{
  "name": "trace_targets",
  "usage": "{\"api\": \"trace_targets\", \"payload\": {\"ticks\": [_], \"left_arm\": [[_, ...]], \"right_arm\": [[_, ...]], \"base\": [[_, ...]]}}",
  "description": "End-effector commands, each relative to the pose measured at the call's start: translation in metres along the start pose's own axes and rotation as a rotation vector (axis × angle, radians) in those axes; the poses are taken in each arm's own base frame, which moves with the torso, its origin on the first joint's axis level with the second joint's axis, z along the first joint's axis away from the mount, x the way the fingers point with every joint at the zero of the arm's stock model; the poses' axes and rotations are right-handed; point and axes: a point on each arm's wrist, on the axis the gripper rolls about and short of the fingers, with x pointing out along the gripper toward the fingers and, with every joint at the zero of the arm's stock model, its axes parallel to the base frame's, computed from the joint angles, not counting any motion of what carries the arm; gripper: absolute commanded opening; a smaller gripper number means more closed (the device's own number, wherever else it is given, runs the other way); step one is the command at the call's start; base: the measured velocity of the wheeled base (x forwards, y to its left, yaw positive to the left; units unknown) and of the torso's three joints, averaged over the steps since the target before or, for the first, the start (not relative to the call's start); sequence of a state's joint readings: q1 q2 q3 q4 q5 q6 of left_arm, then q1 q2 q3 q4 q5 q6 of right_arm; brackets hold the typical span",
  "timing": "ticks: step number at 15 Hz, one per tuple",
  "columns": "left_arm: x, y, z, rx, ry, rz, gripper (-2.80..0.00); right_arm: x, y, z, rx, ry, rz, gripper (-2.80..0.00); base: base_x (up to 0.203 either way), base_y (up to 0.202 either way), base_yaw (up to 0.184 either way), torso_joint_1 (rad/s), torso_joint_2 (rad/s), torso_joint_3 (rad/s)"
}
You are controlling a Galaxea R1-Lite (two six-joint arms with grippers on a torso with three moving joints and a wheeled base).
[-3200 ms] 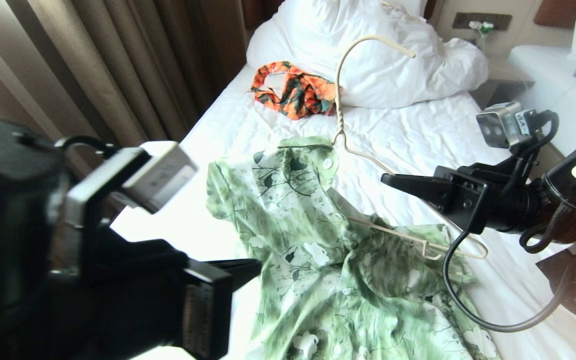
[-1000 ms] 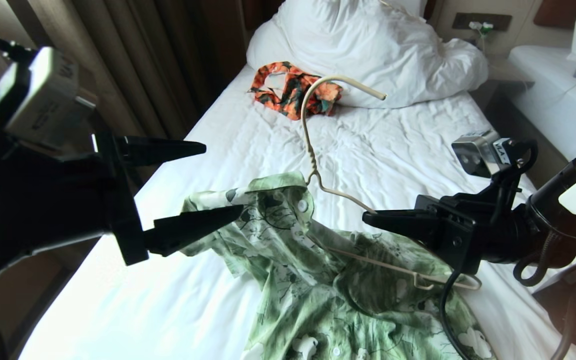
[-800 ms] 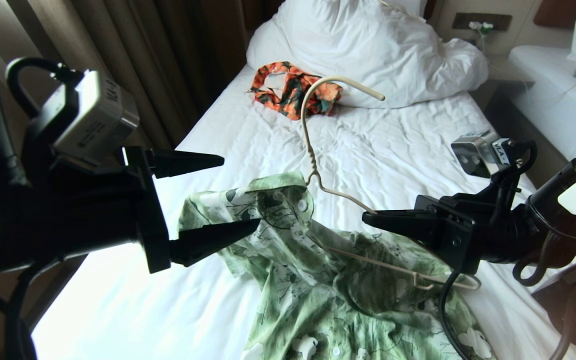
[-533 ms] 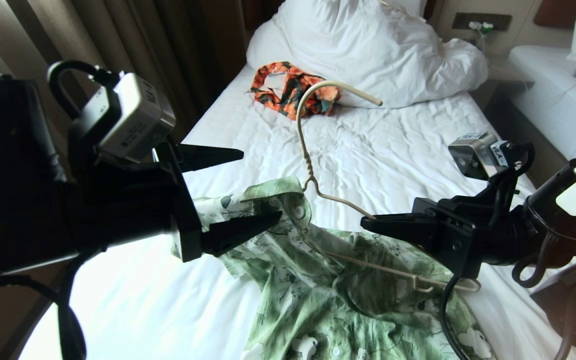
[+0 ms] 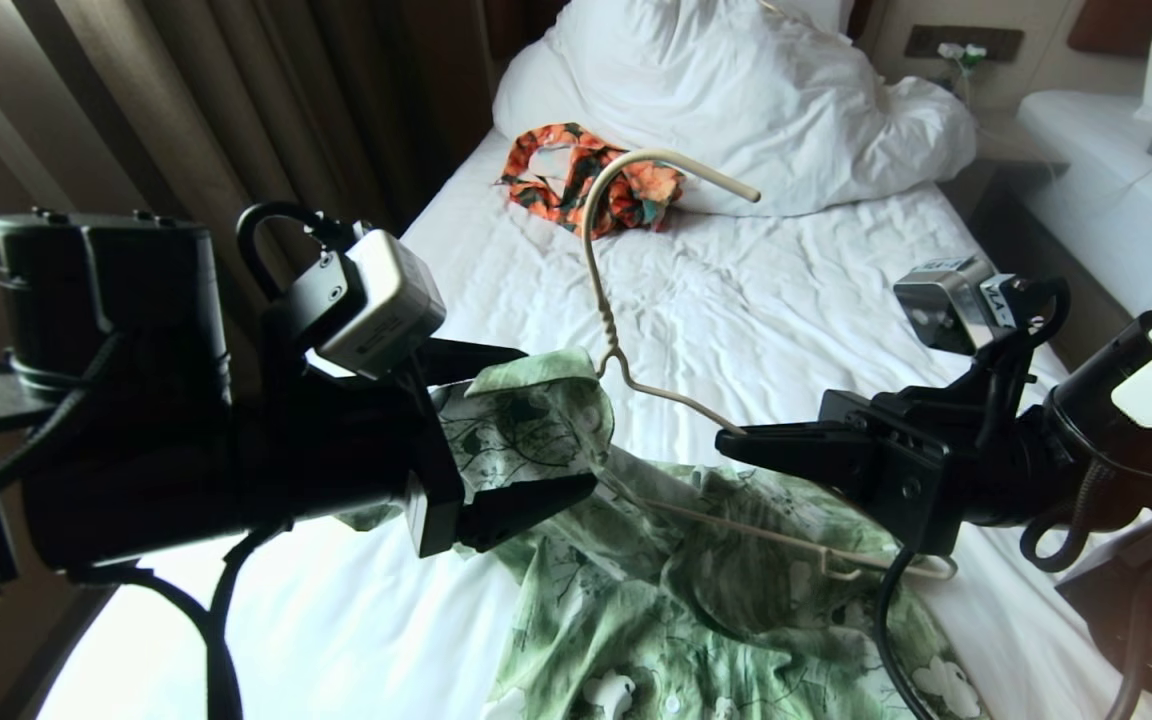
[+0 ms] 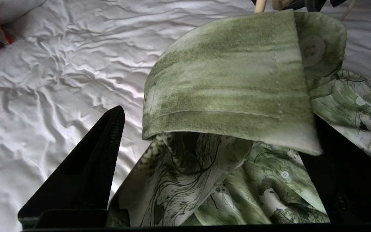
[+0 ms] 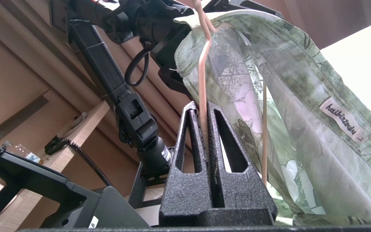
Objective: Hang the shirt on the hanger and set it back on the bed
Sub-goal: Hook the other side of the shirt onto the hanger
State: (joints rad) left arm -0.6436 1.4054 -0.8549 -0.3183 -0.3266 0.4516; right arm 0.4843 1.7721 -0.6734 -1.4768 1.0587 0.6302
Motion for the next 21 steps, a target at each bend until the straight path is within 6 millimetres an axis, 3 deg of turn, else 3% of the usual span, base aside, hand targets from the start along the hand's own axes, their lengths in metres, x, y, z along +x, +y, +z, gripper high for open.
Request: {"api": "trace_targets", "payload": {"ticks": [1, 11, 12, 21], "left_arm": [[0.0083, 0.0019, -0.002, 0.005, -0.008, 0.001, 0.0], [0.0149, -0.0002, -0.0002, 0.013, -0.031, 0.008, 0.0], [0.0149, 0.0002, 0.0006, 0.014, -0.034, 0.009, -2.8], [0.0137, -0.0014, 0.0014, 0.011, -0.029, 0.022, -2.8]], "right_arm": [[0.0003, 0.0003, 0.0006, -0.004, 0.0, 0.008, -2.8], [0.0014, 0.0002, 0.0037, -0.016, -0.003, 0.014, -2.8], [0.0014, 0.0002, 0.0037, -0.016, -0.003, 0.014, -2.8], [0.0012, -0.0037, -0.0006, -0.065, -0.012, 0.012, -2.8]], "base": [[0.0, 0.0, 0.0, 0.0, 0.0, 0.0], [0.0, 0.0, 0.0, 0.0, 0.0, 0.0], [0.0, 0.0, 0.0, 0.0, 0.0, 0.0], [0.0, 0.0, 0.0, 0.0, 0.0, 0.0]]}}
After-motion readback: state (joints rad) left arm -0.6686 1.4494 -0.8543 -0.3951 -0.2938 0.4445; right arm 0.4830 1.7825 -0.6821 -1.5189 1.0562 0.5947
